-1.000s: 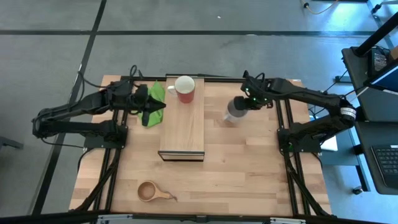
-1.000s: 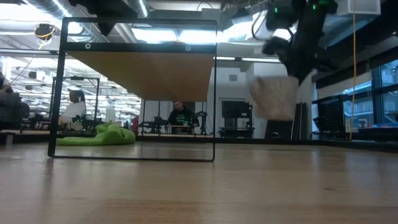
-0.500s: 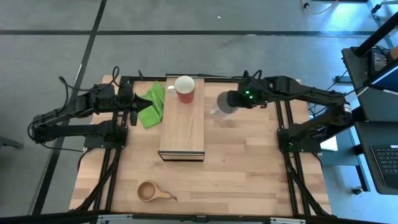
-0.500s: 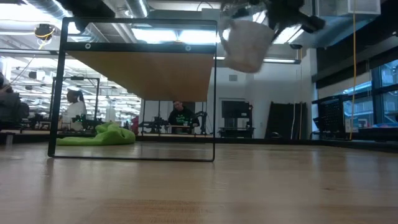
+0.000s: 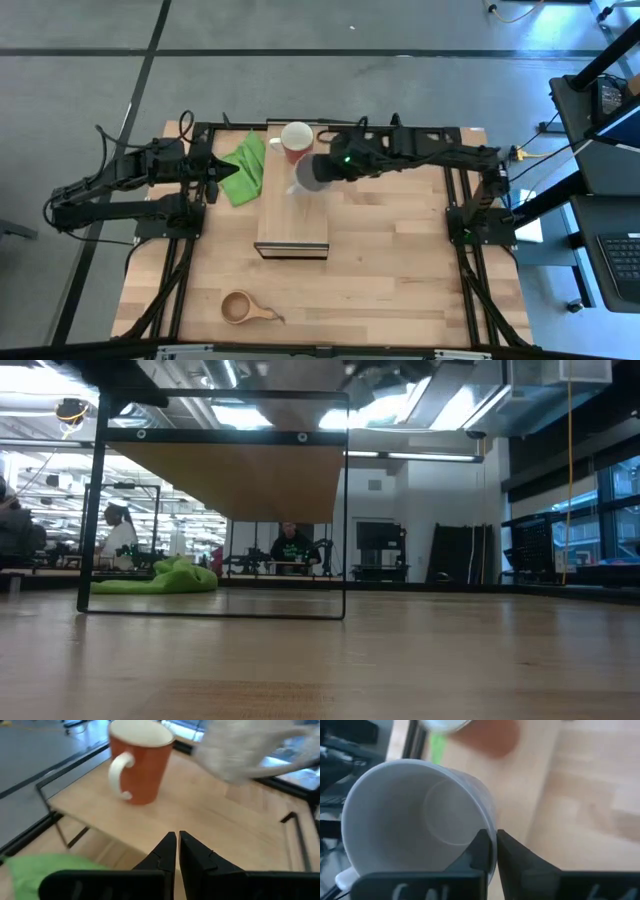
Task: Stack small to large cups/mugs on shelf
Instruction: Put the gray mug on the shelf
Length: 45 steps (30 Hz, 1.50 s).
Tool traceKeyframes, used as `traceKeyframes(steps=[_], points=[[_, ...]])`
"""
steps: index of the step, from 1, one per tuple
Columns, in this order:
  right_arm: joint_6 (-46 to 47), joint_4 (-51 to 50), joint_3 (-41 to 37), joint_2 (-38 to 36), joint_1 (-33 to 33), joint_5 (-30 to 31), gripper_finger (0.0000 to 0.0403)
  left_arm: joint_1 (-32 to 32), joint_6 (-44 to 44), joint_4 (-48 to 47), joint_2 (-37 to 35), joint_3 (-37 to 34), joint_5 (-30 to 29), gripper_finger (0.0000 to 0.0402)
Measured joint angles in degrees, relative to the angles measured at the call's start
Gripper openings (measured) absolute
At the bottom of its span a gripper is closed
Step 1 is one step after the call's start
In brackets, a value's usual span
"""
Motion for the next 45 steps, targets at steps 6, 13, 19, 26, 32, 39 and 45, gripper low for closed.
traceKeyframes(steps=[6,13,19,26,32,39,45], points=[[3.9,-4.3,7.0,5.5,3.4,-1.2,0.0021,0.0,-0.5,-2.9,0.0,0.0,-5.0,0.0014],[3.1,-6.3,7.6,6.8,4.2,-1.2,0.0026,0.0,-1.0,-2.8,0.0,0.0,-5.7,0.0014],[7.5,-5.3,7.4,7.6,4.1,0.9,0.0024,0.0,1.2,-2.6,0.0,0.0,-6.1,0.0014],[15.4,-4.5,7.3,10.5,4.1,3.2,0.0023,0.0,4.8,-3.6,0.1,0.0,-6.0,0.0014],[18.9,0.4,7.3,11.3,4.1,3.5,0.0025,0.0,6.8,-4.3,0.1,0.0,-5.9,0.0014],[20.1,-0.7,7.3,11.4,4.0,5.6,0.0025,0.0,11.0,-4.3,0.0,0.0,-5.9,0.0014],[19.3,-1.2,7.3,11.8,3.4,5.1,0.0027,0.0,11.3,-4.1,0.1,0.0,-5.9,0.0014]])
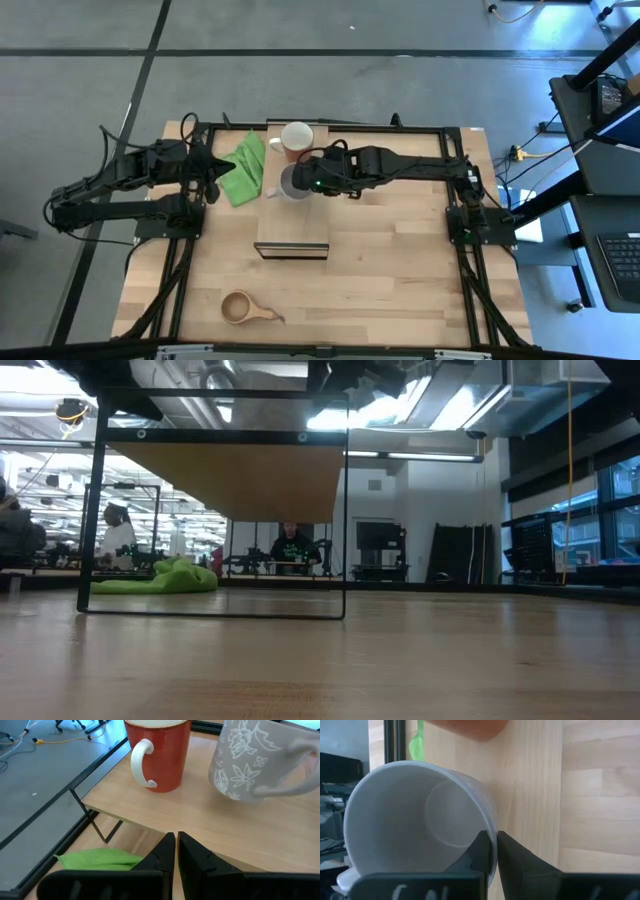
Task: Stack small to large cups/mugs on shelf
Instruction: Put the gray mug on the shelf
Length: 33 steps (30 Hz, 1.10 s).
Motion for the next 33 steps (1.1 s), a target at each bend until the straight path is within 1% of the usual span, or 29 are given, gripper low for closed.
traceKeyframes(steps=[9,14,19,23,29,33], points=[[-2.4,-0.4,0.0,0.0,-1.5,0.1,0.0027,0.0,0.0,3.6,0.0,0.0,0.0,0.0014],[-2.8,-0.4,0.0,0.0,-2.0,0.0,0.0028,0.0,0.0,3.8,0.0,0.0,0.2,0.0014],[-3.1,0.0,0.1,0.2,-2.0,0.0,0.0042,0.0,0.0,3.8,0.0,0.0,0.2,0.0014],[-3.0,0.7,0.1,1.7,-2.0,-1.2,0.0052,0.0,0.0,3.8,0.1,0.0,0.2,0.0014],[-4.5,5.3,0.1,3.1,-2.2,-1.5,0.0053,0.0,-0.1,3.5,0.2,0.0,0.2,0.0014],[-5.6,5.2,0.1,3.0,-3.0,-1.6,0.0053,0.0,-0.1,3.3,0.2,0.0,0.2,0.0014]])
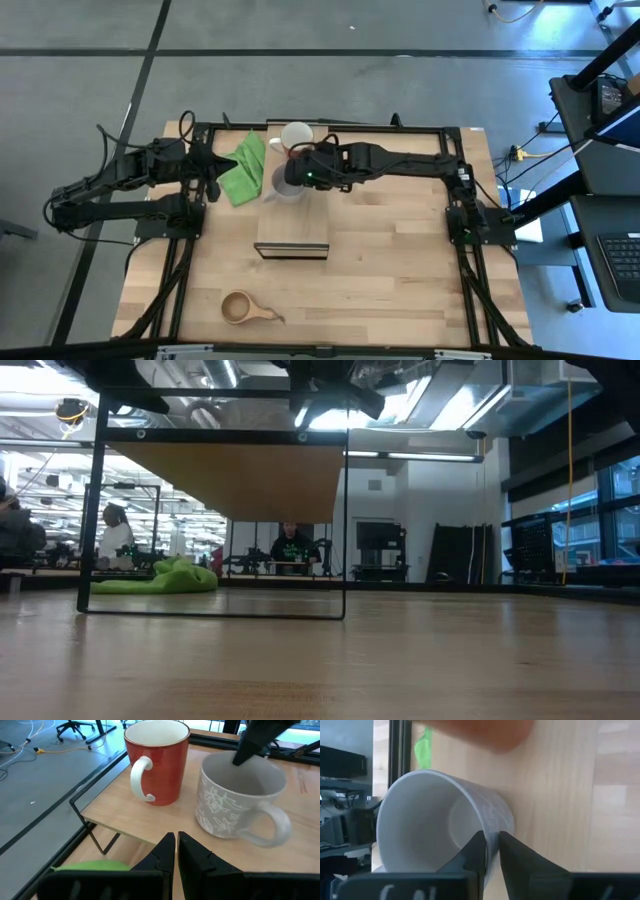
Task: Stack small to large cups/mugs on shelf
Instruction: Put the gray mug on the shelf
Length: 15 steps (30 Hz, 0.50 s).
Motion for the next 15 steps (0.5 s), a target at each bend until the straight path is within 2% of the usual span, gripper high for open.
traceKeyframes(steps=[15], points=[[-1.6,-1.2,0.0,-0.8,-0.9,-1.2,0.0053,0.0,0.1,0.0,0.0,0.0,0.0,0.0014]])
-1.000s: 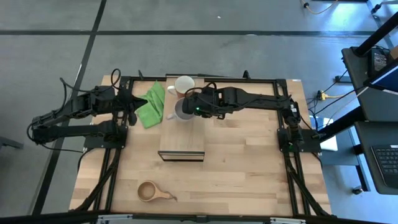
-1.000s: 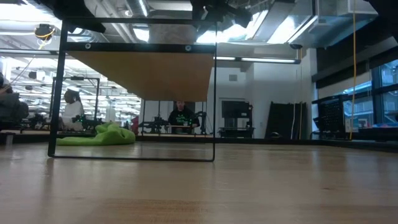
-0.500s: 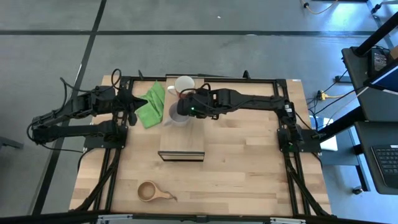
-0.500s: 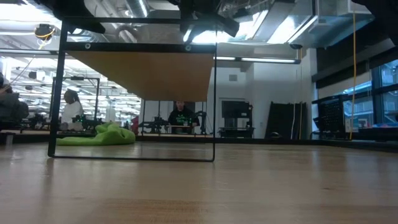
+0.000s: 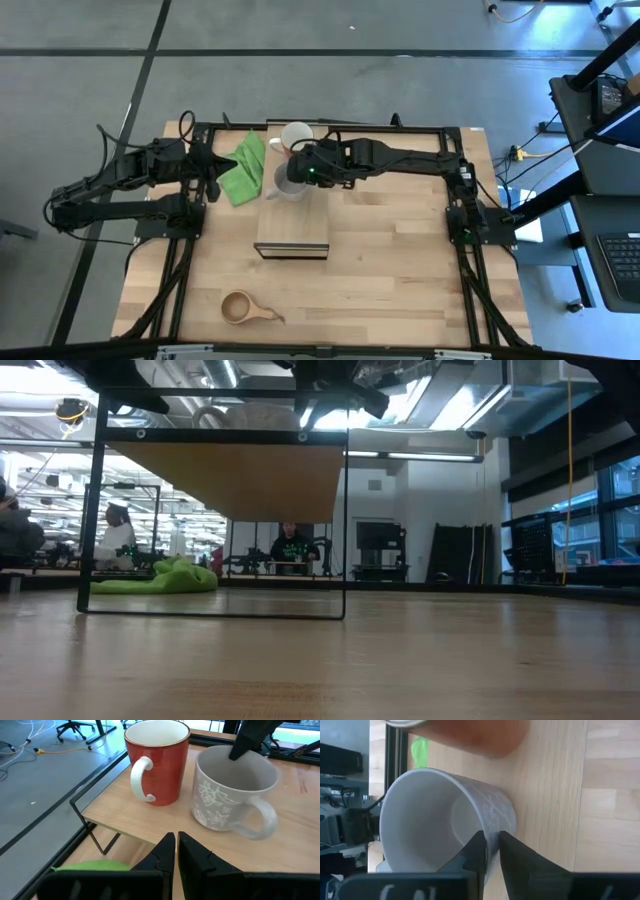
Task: Stack small to large cups/mugs on shelf
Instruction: Put the gray mug on the shelf
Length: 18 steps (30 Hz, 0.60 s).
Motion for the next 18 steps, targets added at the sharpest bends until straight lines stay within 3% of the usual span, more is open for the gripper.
traceKeyframes(steps=[12,18], points=[[-1.1,-0.4,0.0,-0.6,0.0,-1.1,0.0068,0.0,0.0,0.0,0.0,0.0,1.7,0.0014],[-4.1,-1.7,2.3,-0.9,0.0,1.4,0.0069,0.0,0.0,0.0,0.0,0.0,3.4,0.0014]])
